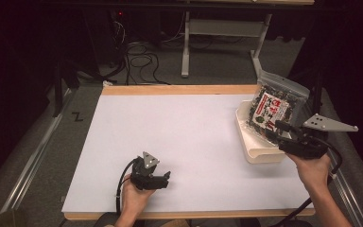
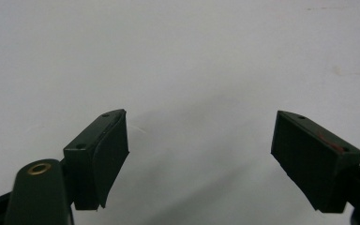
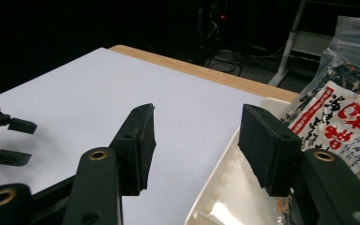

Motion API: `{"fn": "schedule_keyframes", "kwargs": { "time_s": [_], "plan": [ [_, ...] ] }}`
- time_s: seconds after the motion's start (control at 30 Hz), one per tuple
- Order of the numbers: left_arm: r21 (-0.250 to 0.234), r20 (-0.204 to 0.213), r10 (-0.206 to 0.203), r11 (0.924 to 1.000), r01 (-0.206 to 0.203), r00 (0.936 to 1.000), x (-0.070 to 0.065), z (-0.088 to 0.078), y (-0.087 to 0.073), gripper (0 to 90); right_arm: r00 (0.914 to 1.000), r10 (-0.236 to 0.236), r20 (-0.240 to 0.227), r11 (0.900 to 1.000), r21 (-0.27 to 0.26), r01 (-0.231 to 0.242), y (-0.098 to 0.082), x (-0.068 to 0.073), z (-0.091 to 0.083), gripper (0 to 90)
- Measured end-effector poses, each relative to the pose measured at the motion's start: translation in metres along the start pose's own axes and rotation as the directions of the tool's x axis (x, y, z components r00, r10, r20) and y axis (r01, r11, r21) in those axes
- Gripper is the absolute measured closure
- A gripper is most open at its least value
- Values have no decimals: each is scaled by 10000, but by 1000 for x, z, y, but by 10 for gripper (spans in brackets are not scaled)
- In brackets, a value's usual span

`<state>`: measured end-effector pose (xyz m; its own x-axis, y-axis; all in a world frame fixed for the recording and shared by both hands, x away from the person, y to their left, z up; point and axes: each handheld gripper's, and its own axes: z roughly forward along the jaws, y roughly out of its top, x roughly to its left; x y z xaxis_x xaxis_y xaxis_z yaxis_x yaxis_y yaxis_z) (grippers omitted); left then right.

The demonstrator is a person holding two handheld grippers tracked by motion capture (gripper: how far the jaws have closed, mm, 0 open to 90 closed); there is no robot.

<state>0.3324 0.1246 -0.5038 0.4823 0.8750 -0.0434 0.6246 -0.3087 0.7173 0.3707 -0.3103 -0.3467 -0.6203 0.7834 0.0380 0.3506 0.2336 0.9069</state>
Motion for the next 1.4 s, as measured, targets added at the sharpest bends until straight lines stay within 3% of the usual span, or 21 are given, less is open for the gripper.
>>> {"fn": "schedule_keyframes", "kwargs": {
  "time_s": [0.5, 0.8, 1.4],
  "plan": [
    [-77, 16, -74, 9999, 74, 10000, 2, -2, 0, 198, 9993, -159, -327, 9999, -38, 158, -17, 14, 0, 447],
    [-52, 45, -46, 10000, 46, 10000, 0, -1, 0, 197, 9983, 74, -586, 10000, 57, -71, -26, 19, 1, 451],
    [-97, 68, -75, 9999, 75, 9999, 1, -2, 0, 197, 9923, 189, -1222, 9990, 423, -138, -42, 36, 25, 454]
  ]
}}
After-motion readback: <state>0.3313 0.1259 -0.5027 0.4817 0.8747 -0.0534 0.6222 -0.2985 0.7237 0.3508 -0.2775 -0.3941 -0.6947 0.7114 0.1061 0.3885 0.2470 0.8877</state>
